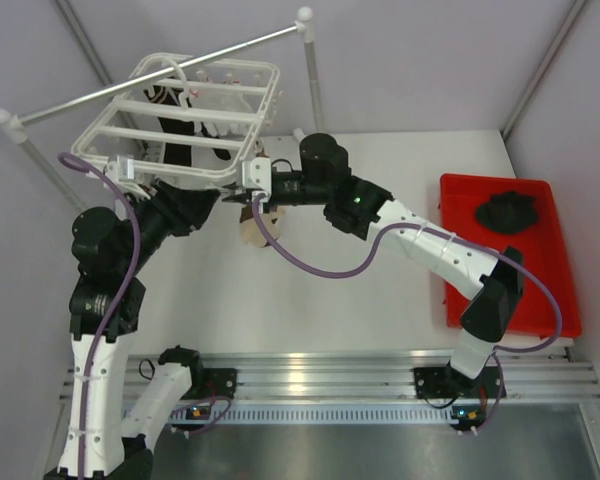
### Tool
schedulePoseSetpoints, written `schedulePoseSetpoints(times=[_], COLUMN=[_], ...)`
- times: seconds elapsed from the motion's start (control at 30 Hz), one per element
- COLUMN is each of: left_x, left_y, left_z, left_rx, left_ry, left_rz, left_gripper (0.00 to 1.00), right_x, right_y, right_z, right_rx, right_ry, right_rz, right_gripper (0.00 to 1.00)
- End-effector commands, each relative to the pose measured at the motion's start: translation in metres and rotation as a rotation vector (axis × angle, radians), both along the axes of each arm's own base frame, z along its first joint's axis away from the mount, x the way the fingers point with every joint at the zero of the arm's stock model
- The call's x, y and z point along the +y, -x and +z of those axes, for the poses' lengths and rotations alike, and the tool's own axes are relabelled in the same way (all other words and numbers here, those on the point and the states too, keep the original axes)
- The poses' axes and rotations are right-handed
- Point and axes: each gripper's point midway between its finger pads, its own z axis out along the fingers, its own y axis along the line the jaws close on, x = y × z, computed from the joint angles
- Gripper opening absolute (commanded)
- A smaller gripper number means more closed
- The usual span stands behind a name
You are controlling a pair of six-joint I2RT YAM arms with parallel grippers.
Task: Clip the socks to the hanger
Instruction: Open the clamp at the hanger.
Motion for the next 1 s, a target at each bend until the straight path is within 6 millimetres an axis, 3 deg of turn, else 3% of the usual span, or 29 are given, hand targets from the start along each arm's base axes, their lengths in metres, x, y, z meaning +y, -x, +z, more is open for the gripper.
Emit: schedulePoseSetpoints(times=[0.0, 0.3, 0.5, 0.67, 0.8, 0.93, 0.97], left_x=[-0.0022, -0.0089, -0.0092, -0.0095, -0.0095, -0.0115, -0.012], left_y=[-0.0062, -0.0089, -0.0102, -0.0067, -0.0046, -0.004, -0.0041], left_z=[0.016, 0.0195, 0.0189, 0.019, 0.0199, 0.0213, 0.0209], left_rx=[-0.08, -0.099, -0.101, -0.108, -0.112, -0.113, -0.11], left_ry=[0.006, 0.013, 0.008, -0.003, -0.007, -0.001, 0.0], left_rz=[-0.015, -0.057, -0.06, -0.065, -0.067, -0.079, -0.082], left_gripper=[0.5, 0.45, 0.33, 0.31, 0.16, 0.0, 0.0], right_x=[-0.0094, -0.0087, -0.0087, -0.0092, -0.009, -0.0097, -0.0102], right_y=[0.0224, 0.0278, 0.0279, 0.0287, 0.0281, 0.0252, 0.0247], right_z=[0.0313, 0.0304, 0.0282, 0.0275, 0.0256, 0.0274, 0.028], right_rx=[-0.053, -0.05, -0.044, -0.039, -0.032, -0.02, -0.017], right_ry=[-0.054, -0.05, -0.045, -0.042, -0.037, -0.042, -0.043], right_rz=[0.06, 0.077, 0.077, 0.075, 0.072, 0.051, 0.046], right_gripper=[0.0, 0.0, 0.0, 0.0, 0.0, 0.2, 0.33])
